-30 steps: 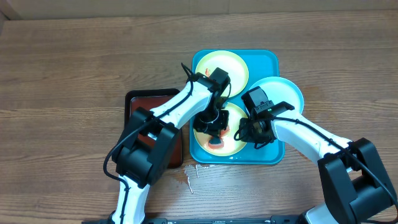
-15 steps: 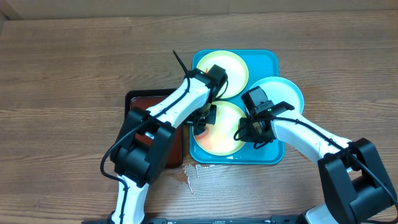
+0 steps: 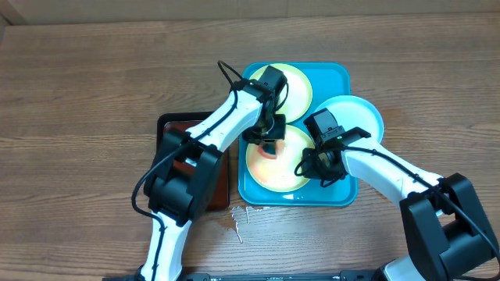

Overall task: Clean dirty plates on tray and stack at the side
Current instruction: 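Scrub the front yellow plate with the sponge using the left gripper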

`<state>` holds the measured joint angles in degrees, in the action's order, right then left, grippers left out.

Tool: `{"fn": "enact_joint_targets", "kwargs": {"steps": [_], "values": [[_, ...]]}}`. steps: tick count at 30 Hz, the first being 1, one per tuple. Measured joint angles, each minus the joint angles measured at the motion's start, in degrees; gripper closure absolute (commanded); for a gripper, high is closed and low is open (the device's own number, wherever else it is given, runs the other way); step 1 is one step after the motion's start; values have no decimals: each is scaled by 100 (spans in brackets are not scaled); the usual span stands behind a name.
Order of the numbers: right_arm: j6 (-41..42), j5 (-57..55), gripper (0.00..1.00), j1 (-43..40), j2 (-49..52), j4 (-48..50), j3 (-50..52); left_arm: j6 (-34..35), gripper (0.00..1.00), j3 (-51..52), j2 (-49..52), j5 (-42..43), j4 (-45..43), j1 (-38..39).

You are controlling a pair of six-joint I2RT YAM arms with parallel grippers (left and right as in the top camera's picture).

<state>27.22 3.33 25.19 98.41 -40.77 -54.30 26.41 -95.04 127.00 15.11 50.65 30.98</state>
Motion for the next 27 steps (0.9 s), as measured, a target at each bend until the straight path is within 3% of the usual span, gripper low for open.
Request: {"fn": "enact_joint_targets", "kwargs": {"steps": [6, 14, 18, 23, 27], "values": [[4, -35, 88, -9, 0, -15, 0, -251, 96, -26, 151, 990, -164, 0], [20, -35, 88, -7, 0, -13, 0, -507, 96, -90, 208, 1167, -142, 103], [15, -37, 88, -7, 0, 4, 0, -529, 96, -236, 240, 975, 295, 129], [-4, -37, 88, -7, 0, 37, 0, -426, 96, -505, 267, 173, 1491, 129], [-7, -39, 88, -7, 0, 44, 0, -407, 96, -527, 269, -345, 1908, 131]]}}
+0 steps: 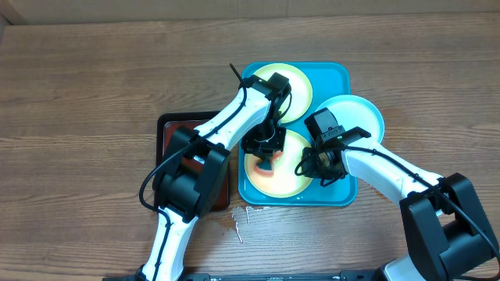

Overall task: Clean dirty plates on tray and stack at the side
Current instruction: 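Scrub the front yellow plate with the sponge using the left gripper, then return the sponge to the black tray with the left gripper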

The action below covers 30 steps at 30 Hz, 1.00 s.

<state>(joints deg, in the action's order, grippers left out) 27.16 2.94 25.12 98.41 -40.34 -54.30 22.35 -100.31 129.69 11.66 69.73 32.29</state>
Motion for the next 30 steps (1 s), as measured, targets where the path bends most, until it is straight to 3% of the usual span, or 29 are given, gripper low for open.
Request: {"fn": "enact_joint_targets", "kwargs": {"steps": [7, 17, 25, 30], "values": [[2, 0, 88, 0, 0, -4, 0, 0, 96, -11, 0, -354, 160, 131], [2, 0, 88, 2, 0, 0, 0, 44, 96, -11, 13, 223, -50, 525], [2, 0, 88, 0, 0, -2, 0, 129, 95, -9, -24, 258, 321, -177], [2, -2, 88, 0, 0, 0, 0, 114, 96, -7, -728, 44, 496, -682]]}}
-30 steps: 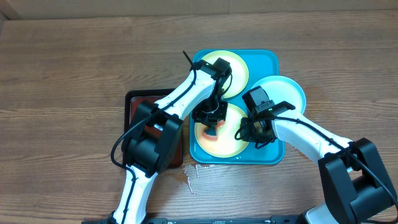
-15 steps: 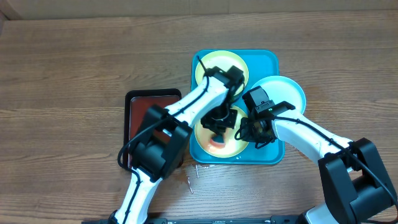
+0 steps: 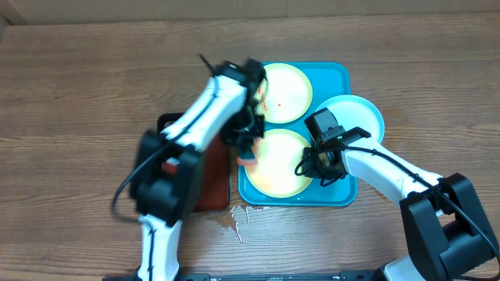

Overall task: Clean dirty plates on tray and stack at the side
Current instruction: 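Return the sponge to the black tray with the left gripper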

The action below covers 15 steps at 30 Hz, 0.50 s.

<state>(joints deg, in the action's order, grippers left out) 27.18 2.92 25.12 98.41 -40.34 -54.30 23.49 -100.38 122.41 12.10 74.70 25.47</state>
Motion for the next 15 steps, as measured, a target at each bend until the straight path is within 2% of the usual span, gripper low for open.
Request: {"fn": "enact_joint_targets", "kwargs": {"steps": [7, 10, 15], "values": [[0, 2, 88, 0, 0, 0, 0, -9, 96, -7, -1836, -911, 251, -619], [0, 0, 88, 0, 0, 2, 0, -9, 96, 81, -2015, -1241, 330, -935], [-2, -2, 87, 0, 0, 9, 0, 2, 93, 1270, -1926, -1440, -393, -1368]]}}
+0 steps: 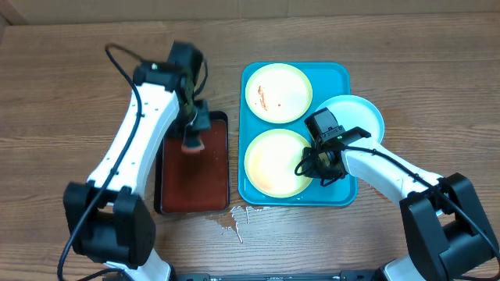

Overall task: Clean dirty plates on tray and stack at the side
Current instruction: 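Return the sponge to the black tray with the left gripper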

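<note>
A blue tray [337, 74] holds two yellow-green plates. The far plate [279, 92] has reddish smears on it. The near plate [275, 162] looks smear-free. My right gripper [312, 165] sits at the near plate's right rim and appears shut on it. My left gripper [191, 131] hangs over the dark brown tray [176, 191] to the left, shut on a pink-orange sponge [191, 143]. A pale white plate [361, 115] lies at the blue tray's right edge, partly under my right arm.
A small puddle of spilled water [238, 216] lies on the wooden table in front of the two trays. The left arm's cable [121, 58] loops over the far left of the table.
My left gripper has moved left with the sponge, from the left edge of the blue tray to over the brown tray. The right arm has not moved.
The sponge was first pressed on the near plate's far part, then on its left middle. Then it was at the plate's left rim by the blue tray's edge. Now it is over the brown tray. My right gripper stayed at the plate's right rim throughout.
</note>
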`<state>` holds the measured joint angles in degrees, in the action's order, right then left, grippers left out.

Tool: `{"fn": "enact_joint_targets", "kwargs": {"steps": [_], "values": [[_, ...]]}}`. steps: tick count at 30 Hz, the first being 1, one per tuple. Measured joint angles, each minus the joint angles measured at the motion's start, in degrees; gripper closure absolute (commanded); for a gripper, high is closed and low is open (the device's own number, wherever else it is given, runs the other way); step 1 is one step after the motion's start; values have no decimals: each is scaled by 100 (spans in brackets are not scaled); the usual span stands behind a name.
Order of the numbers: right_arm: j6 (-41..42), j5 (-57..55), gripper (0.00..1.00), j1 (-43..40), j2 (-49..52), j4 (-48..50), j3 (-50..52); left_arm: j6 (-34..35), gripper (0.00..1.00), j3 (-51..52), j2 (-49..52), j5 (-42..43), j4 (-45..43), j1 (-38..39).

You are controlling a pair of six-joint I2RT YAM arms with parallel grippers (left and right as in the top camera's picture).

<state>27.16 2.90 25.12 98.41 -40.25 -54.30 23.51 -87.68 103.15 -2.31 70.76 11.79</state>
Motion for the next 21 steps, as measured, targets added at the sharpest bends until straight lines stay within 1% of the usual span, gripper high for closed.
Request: {"fn": "enact_joint_targets", "kwargs": {"steps": [3, 4, 6, 7, 8, 10, 11, 13, 16, 21], "values": [[0, 0, 87, 0, 0, 2, 0, 46, 89, 905, 63, 81, -667, -120], [0, -2, 88, 0, 0, 9, 0, 66, 86, 1189, 94, 116, -863, -140], [4, 0, 89, 0, 0, 15, 0, 105, 82, 1552, 129, 149, -1137, -142], [4, -2, 92, 2, 0, 20, 0, 133, 78, 1692, 136, 164, -1239, -140], [7, -7, 95, 0, 0, 22, 0, 166, 70, 1790, 136, 175, -1300, -140], [28, -9, 96, 0, 0, 17, 0, 197, 48, 1840, 136, 197, -1338, -140], [39, 7, 96, -2, -9, 13, -7, 216, 42, 1838, 136, 208, -1360, -140], [46, 13, 96, -4, -11, -81, -57, 205, 39, 1832, 136, 232, -1329, -140], [42, 9, 96, -2, -11, -439, -205, 210, 39, 1738, 136, 254, -1049, -155], [-177, -22, 96, 0, -24, -1300, -739, 208, 39, 988, 136, 319, -269, -389]]}}
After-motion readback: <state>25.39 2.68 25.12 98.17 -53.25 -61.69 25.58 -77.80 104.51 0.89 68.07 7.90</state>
